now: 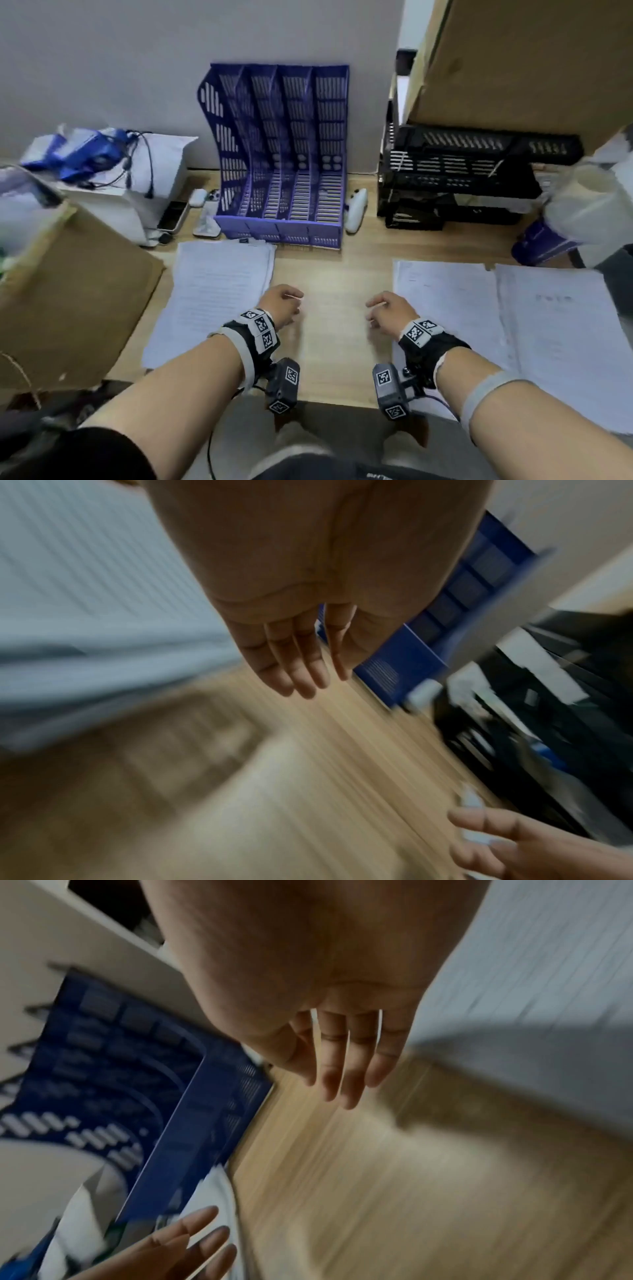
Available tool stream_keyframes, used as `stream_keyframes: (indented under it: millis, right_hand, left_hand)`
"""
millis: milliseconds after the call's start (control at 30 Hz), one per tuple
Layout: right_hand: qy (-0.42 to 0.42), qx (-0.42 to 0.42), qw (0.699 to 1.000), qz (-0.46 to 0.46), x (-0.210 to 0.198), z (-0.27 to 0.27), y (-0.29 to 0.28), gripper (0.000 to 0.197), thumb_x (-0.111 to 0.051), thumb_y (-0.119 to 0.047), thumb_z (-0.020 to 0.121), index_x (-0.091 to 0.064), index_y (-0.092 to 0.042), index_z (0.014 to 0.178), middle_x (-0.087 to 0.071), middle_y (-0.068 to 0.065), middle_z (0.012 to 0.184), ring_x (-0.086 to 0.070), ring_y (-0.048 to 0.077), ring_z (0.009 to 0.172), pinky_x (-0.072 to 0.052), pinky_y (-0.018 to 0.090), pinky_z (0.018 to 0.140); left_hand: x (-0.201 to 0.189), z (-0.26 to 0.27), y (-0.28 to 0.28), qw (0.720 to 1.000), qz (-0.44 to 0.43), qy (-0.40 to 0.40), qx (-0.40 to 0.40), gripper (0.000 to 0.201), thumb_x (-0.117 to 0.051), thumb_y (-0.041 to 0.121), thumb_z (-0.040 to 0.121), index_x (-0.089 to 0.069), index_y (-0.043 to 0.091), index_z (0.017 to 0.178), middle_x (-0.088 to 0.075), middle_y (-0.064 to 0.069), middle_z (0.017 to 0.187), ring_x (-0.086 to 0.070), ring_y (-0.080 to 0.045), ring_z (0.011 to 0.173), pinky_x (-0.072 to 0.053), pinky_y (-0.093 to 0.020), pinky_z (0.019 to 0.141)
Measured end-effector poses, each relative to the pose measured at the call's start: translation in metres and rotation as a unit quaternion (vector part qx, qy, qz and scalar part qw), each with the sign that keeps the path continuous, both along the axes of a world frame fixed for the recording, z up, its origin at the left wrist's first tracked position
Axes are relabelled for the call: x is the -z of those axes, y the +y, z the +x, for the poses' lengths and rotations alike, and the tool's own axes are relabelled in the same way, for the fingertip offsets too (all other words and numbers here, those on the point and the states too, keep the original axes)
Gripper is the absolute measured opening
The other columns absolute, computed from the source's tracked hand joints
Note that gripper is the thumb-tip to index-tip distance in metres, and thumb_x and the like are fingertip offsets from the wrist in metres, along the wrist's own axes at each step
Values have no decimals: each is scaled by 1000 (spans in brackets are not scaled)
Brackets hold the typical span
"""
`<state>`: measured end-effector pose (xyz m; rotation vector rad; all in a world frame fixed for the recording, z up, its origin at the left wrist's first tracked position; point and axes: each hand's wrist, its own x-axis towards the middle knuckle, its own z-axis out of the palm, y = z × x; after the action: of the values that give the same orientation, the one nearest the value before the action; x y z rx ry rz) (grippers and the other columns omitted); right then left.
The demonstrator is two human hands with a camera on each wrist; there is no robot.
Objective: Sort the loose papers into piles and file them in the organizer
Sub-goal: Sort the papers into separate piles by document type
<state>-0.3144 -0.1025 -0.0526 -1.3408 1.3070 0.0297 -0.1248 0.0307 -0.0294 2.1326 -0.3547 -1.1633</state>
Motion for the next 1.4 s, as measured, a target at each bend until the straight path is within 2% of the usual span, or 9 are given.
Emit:
stream_keyframes:
  millis: [100, 267, 367, 667, 867, 1000, 1133, 1233, 1400]
  right_hand:
    - [-28, -53, 996, 70, 8, 70, 49, 24, -45, 6, 88, -59, -13, 81, -61, 12, 73, -55, 20, 51, -40, 18, 41]
    - [-35, -93, 976, 196, 22, 141, 109, 21, -42, -3, 93, -49, -9, 74, -50, 12, 62, -48, 21, 42, -29, 18, 37]
    - [-5, -92, 981, 171, 24, 160, 134, 17, -48, -2, 92, -58, -8, 79, -54, 14, 68, -48, 20, 44, -32, 22, 41]
    - [102, -211, 972, -10, 12, 167, 137, 25, -57, -22, 86, -68, -6, 101, -71, 8, 100, -67, 26, 89, -51, 29, 73]
    - [176, -216, 947, -160, -30, 152, 113, 34, -47, -11, 89, -63, -17, 118, -66, 11, 113, -63, 34, 98, -55, 35, 84]
    - [186, -246, 915, -261, -64, 142, 88, 17, -52, -12, 81, -67, -19, 87, -69, 7, 89, -66, 34, 88, -51, 30, 73]
    - [122, -234, 900, -347, -95, 128, 70, 28, -54, -20, 84, -71, -37, 99, -74, -9, 101, -65, 21, 99, -47, 40, 96]
    - [64, -104, 908, -402, -113, 102, 51, 21, -60, -26, 83, -64, -36, 102, -68, -9, 104, -64, 21, 97, -50, 44, 92]
    - [78, 179, 943, -269, -102, 17, 29, 70, -76, -36, 79, -41, -12, 135, -51, 11, 125, -56, 30, 112, -47, 41, 96]
  left_hand:
    - [9, 71, 64, 991, 87, -93, -31, 24, -53, 4, 88, -66, 14, 105, -65, -18, 117, -64, -33, 95, -51, -36, 83]
    - [10, 142, 140, 963, 231, -135, -34, 55, -49, 17, 91, -39, 16, 145, -41, -15, 146, -55, -36, 118, -48, -37, 91]
    - [14, 160, 162, 960, 247, -134, -4, 45, -48, 16, 90, -46, 10, 134, -53, -15, 134, -57, -35, 110, -47, -36, 82]
    - [3, 162, 157, 906, 333, -224, 133, 38, -37, 23, 98, -61, 13, 125, -47, -7, 140, -38, -29, 135, -33, -35, 111]
    - [-12, 152, 129, 949, 93, -278, 118, 57, -61, 20, 83, -42, 29, 136, -29, -5, 144, -30, -27, 135, -36, -41, 107]
    - [-43, 127, 75, 848, -44, -416, 324, 87, -70, 30, 82, -19, 35, 152, -16, -6, 160, -14, -28, 149, -25, -45, 117]
    - [-67, 106, 30, 758, -70, -481, 435, 35, -60, 30, 90, -56, 34, 124, -61, 0, 130, -49, -25, 131, -23, -44, 118]
    - [-71, 98, 11, 829, -96, -400, 379, 12, -51, 25, 91, -60, 27, 98, -70, -2, 96, -64, -33, 98, -51, -39, 87]
    - [-61, 83, -28, 929, -230, -201, 210, 7, -53, 19, 93, -59, 23, 91, -64, 1, 83, -58, -23, 82, -49, -35, 82]
